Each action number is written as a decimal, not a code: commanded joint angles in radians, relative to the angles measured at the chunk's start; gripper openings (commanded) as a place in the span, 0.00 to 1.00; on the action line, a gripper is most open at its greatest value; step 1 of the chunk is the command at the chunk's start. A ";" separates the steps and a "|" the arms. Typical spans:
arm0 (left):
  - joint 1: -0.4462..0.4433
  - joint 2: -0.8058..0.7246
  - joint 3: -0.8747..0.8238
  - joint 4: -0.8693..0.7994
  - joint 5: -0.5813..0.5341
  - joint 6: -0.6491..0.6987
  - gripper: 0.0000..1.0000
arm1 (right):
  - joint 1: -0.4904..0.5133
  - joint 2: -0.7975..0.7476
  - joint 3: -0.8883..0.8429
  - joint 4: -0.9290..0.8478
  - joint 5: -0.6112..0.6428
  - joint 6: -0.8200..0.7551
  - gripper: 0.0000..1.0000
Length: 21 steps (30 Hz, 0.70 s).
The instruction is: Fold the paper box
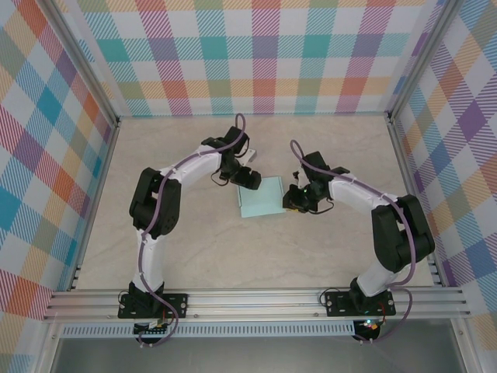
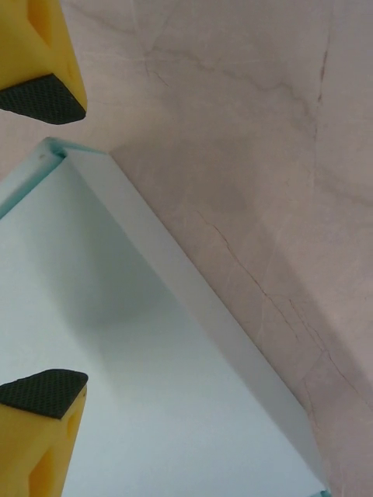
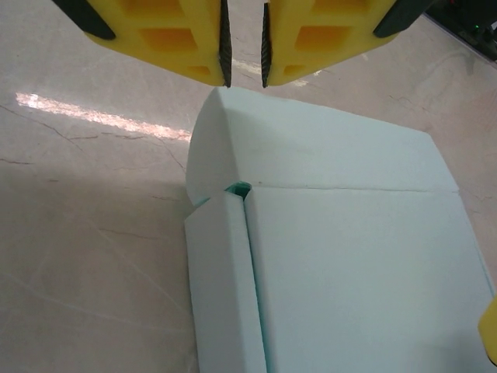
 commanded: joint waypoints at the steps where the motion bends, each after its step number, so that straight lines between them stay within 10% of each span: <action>1: 0.009 0.018 -0.005 0.039 0.039 0.046 0.85 | -0.001 0.027 -0.025 0.069 -0.026 -0.016 0.21; 21: 0.035 0.068 -0.060 0.004 0.137 0.064 0.74 | -0.053 0.098 -0.053 0.198 -0.090 -0.004 0.20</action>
